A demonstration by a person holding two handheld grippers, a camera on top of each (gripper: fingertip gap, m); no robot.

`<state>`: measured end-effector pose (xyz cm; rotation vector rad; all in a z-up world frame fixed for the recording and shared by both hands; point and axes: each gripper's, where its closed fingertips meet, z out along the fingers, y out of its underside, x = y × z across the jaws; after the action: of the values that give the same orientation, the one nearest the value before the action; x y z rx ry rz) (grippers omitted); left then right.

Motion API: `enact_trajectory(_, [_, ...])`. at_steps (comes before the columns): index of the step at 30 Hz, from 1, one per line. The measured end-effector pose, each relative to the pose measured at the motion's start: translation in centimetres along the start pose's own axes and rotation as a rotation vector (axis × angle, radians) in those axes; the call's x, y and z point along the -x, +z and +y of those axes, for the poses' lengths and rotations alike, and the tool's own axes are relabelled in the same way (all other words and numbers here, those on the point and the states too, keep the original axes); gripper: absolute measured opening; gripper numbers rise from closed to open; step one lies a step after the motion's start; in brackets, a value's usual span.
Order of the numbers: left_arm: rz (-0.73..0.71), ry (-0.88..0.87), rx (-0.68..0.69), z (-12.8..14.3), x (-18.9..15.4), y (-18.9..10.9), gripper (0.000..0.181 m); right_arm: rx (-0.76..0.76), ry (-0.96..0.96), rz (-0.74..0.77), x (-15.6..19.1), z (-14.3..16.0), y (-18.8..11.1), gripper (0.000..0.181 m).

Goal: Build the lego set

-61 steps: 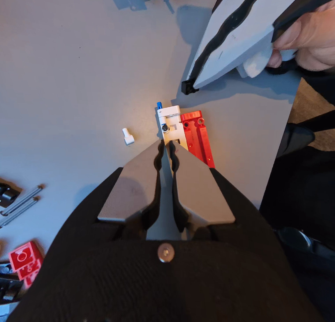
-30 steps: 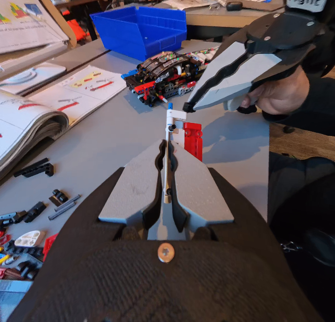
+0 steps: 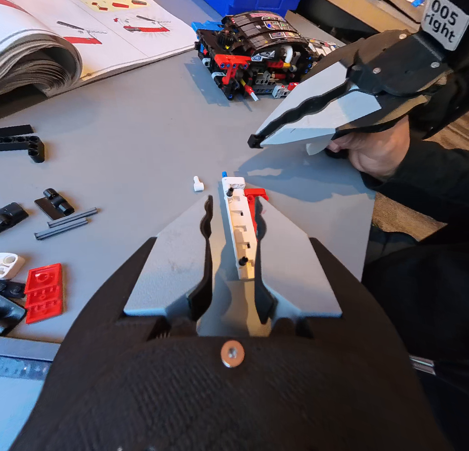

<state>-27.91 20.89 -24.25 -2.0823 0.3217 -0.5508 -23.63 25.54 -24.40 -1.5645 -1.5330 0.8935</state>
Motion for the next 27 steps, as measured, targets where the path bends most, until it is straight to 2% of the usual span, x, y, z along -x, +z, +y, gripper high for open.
enact_trajectory(7, [-0.022, 0.083, 0.008, -0.04, 0.14, 0.11, 0.030, 0.013, -0.011, 0.000, -0.16, -0.01, 0.45, 0.006])
enact_trajectory(12, [0.052, 0.050, -0.006, -0.28, -0.27, 0.00, 0.023, 0.039, -0.015, 0.002, -0.21, 0.27, 0.78, 0.006])
enact_trajectory(27, [0.066, 0.018, -0.017, -0.43, -0.13, -0.11, 0.021, 0.038, -0.018, 0.002, -0.24, 0.27, 0.77, 0.006])
